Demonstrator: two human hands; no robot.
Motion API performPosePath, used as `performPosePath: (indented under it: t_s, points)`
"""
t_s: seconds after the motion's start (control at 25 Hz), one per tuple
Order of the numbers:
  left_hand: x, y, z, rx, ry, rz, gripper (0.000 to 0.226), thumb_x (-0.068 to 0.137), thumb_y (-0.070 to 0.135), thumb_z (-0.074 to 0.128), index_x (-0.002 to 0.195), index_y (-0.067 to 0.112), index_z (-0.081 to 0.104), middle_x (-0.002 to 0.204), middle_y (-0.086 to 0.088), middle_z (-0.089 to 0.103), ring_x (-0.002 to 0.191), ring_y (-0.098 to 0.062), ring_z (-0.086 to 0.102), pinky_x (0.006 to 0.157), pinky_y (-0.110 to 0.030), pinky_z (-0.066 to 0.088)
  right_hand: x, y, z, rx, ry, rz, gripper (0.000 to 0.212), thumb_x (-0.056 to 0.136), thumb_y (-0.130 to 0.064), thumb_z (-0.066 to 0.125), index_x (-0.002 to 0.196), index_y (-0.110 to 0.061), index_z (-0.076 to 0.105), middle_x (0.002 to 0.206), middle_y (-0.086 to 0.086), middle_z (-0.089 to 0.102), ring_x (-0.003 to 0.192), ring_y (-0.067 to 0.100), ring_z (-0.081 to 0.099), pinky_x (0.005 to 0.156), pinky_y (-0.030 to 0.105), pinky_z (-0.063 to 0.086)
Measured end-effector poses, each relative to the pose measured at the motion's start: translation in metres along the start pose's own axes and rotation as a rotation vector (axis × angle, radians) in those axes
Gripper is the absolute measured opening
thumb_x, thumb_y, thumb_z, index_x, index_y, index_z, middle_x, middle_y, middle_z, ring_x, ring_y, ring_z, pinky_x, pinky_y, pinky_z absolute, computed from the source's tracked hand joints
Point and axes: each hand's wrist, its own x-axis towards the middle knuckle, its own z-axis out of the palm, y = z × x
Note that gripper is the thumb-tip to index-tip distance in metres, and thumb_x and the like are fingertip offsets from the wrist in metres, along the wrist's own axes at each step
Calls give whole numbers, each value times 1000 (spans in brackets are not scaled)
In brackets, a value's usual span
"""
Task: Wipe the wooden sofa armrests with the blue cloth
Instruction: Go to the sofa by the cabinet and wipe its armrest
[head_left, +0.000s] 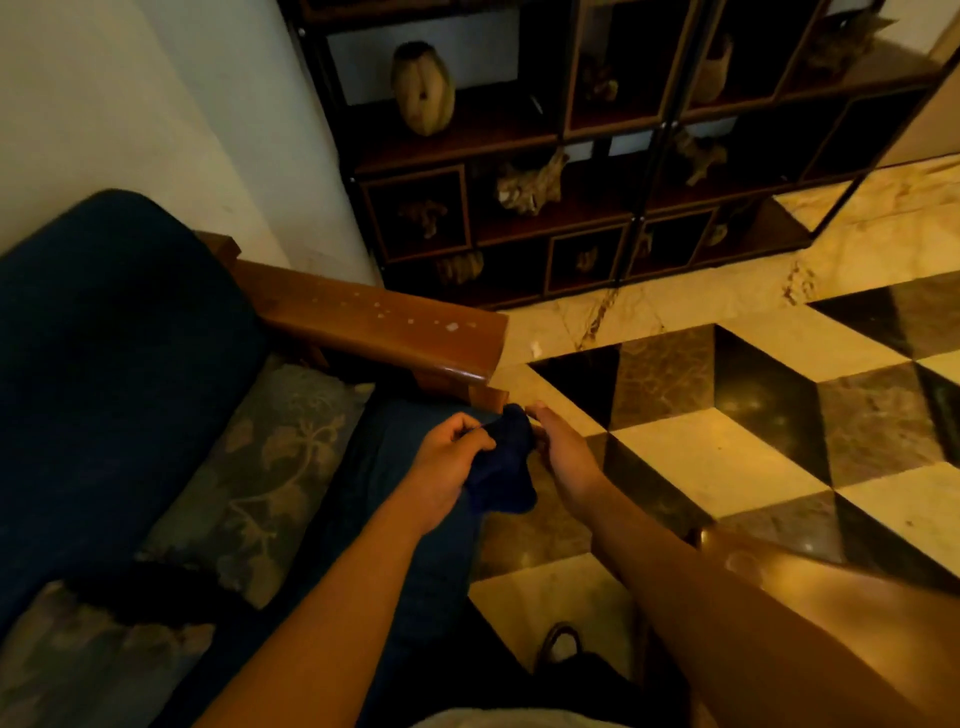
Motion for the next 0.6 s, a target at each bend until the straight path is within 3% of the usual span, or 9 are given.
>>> performPosePath:
  t_s: [0.08,0.16,0.32,0.48,0.6]
  points:
    - [29,19,6,-104,9,-64,29,91,-4,56,68,14,53,67,-7,56,66,-19,53,61,-33,41,34,-25,-4,26,-71,101,39,105,-46,49,111,-15,71,123,12,71,102,21,68,83,29,51]
    - [66,29,7,-133,75,-110,25,93,-4,56,74,11,55,74,-10,60,71,-22,57,65,-36,45,73,-40,-5,19,-132,186,42,100,-46,59,113,-8,73,116,11,75,104,28,72,85,37,56]
    - [149,12,-14,81,258,-131,10,92,12,71,94,11,62,92,-10,66,79,-20,62,67,-36,51,159,-63,-5,-241,-90,132,27,90,-14,78,108,-11,59,113,16,70,103,36,70,84,51,59]
    - [238,-10,-32,103,321,-154,20,93,20,76,103,6,65,94,-6,66,83,-19,63,63,-24,47,253,-69,19,-417,-124,131,28,91,-9,76,94,-18,50,94,9,66,92,33,68,76,49,56]
    - [286,-29,-39,12,428,-198,17,92,18,76,103,9,66,91,0,67,83,-13,64,62,-15,48,325,-48,35,-528,-141,151,28,90,-7,77,96,-17,51,101,12,64,105,40,67,88,55,56]
